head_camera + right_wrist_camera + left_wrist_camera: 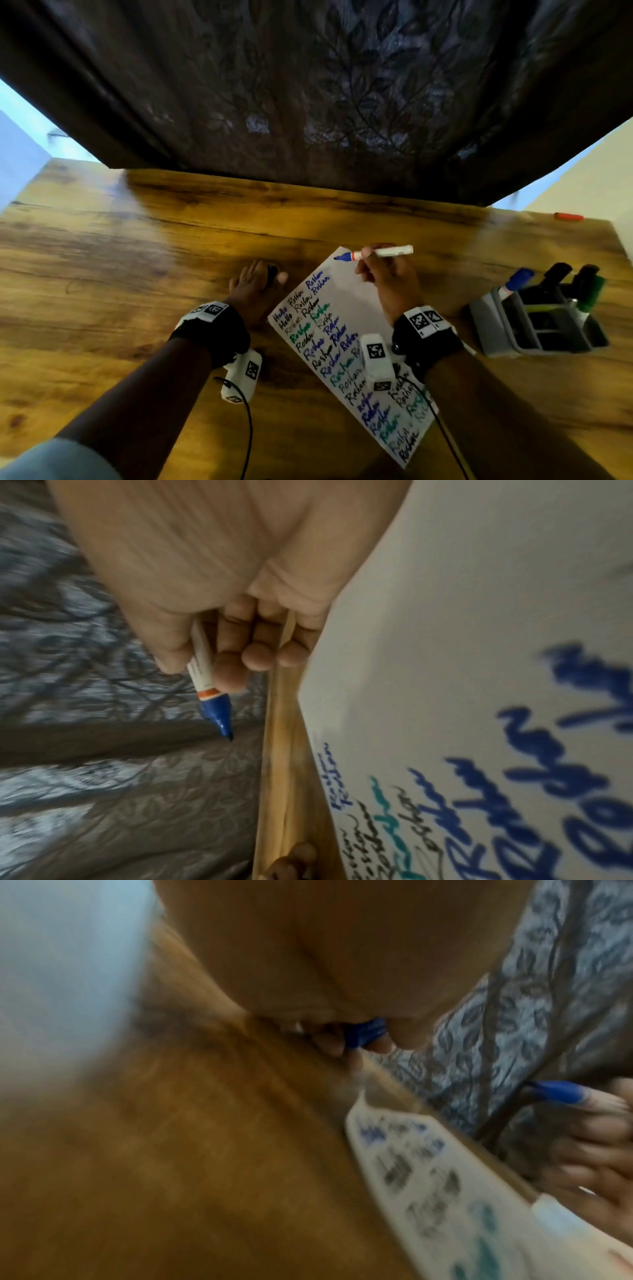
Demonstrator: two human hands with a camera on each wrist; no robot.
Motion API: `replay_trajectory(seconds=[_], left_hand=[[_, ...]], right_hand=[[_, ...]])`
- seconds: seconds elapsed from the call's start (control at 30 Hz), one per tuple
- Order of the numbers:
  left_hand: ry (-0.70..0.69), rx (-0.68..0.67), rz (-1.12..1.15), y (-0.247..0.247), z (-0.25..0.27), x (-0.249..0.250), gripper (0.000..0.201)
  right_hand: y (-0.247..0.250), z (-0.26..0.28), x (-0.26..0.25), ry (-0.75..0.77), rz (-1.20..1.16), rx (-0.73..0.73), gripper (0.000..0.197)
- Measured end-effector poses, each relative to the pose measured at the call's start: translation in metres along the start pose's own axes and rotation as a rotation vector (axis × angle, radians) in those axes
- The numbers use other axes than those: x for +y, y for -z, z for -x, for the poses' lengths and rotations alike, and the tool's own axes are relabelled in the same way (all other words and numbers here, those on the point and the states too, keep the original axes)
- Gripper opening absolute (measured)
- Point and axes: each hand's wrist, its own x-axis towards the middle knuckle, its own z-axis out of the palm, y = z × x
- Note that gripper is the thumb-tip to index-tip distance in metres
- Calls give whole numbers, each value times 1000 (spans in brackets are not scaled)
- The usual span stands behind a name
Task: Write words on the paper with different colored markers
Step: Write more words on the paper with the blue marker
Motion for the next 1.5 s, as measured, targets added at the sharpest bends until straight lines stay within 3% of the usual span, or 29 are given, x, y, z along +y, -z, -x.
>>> replay_trajectory(seconds=[0.1,0.2,0.37,0.47,0.6,0.8,1.03,1.2,1.33,1.4,1.5], left_hand=[[-26,17,170,10,8,2,41],[-136,-17,118,21,24,23,20],[-335,-38,139,13,59,58,1],[-436,-15,105,4,75,79,10],[-525,-48,144,-9,80,89,9],[-546,-32,132,-17,93,102,14],[-546,-37,141,-28,100,114,8],[-637,40,205,-29,103,124,24],[-625,-4,337,-30,103,136,38],[-607,-9,395,-28,103,144,41],[-627,-6,305,-23,103,150,31]], right_hand=[[13,8,-22,93,104,-3,21],[20,23,-43,134,146,-19,22],[31,60,-67,221,201,-54,31],[33,73,-75,285,227,-74,31],[41,83,-74,262,253,-80,28],[48,95,-69,247,325,-97,20],[56,101,-71,332,305,-124,16],[59,99,-77,339,278,-65,28],[65,101,-91,373,279,-47,35],[68,101,-94,374,256,-27,31],[71,99,-94,360,169,-37,20]])
